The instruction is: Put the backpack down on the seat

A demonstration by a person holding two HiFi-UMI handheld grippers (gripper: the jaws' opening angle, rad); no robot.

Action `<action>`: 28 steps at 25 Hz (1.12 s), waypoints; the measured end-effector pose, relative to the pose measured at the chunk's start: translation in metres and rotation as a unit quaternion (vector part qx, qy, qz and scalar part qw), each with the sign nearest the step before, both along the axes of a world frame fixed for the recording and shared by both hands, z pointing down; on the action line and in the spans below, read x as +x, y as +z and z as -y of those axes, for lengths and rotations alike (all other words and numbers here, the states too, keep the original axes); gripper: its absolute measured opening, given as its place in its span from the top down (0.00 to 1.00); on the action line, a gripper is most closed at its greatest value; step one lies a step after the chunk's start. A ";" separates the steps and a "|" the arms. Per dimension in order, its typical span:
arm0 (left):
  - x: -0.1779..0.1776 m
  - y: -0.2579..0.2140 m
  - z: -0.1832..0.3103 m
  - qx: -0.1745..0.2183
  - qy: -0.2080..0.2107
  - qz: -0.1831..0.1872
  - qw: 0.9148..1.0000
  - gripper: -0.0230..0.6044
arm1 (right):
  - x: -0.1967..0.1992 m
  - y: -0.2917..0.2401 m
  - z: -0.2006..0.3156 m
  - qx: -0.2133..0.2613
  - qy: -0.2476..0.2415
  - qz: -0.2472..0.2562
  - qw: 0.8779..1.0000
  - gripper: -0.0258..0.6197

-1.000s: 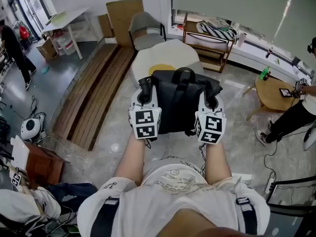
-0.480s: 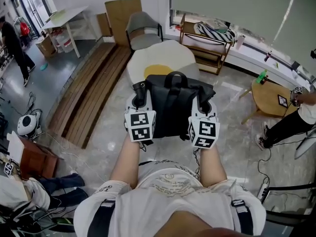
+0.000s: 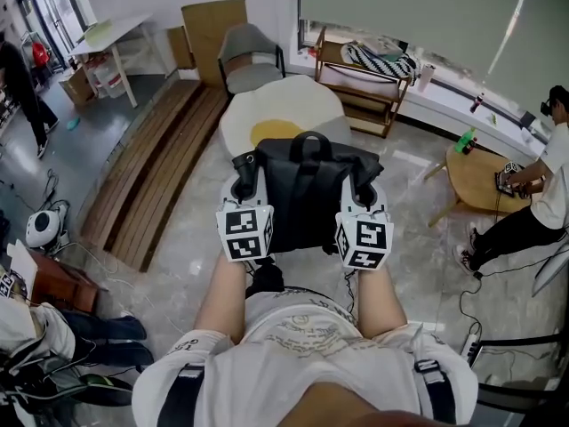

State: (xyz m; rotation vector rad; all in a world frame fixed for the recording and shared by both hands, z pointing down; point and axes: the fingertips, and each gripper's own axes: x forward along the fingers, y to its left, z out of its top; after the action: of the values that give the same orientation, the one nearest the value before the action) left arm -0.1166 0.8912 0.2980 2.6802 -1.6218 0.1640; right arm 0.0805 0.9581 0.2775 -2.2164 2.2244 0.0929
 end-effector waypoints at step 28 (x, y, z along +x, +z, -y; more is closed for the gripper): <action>0.073 0.018 0.420 -0.035 0.002 -0.017 0.999 0.86 | 0.069 0.012 0.410 -0.036 0.004 -0.003 0.999 0.86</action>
State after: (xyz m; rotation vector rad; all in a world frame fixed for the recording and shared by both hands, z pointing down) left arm -0.0441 0.4710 0.3157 2.6203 -1.5716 0.1710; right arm 0.1492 0.5481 0.2893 -2.2640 2.2578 0.0204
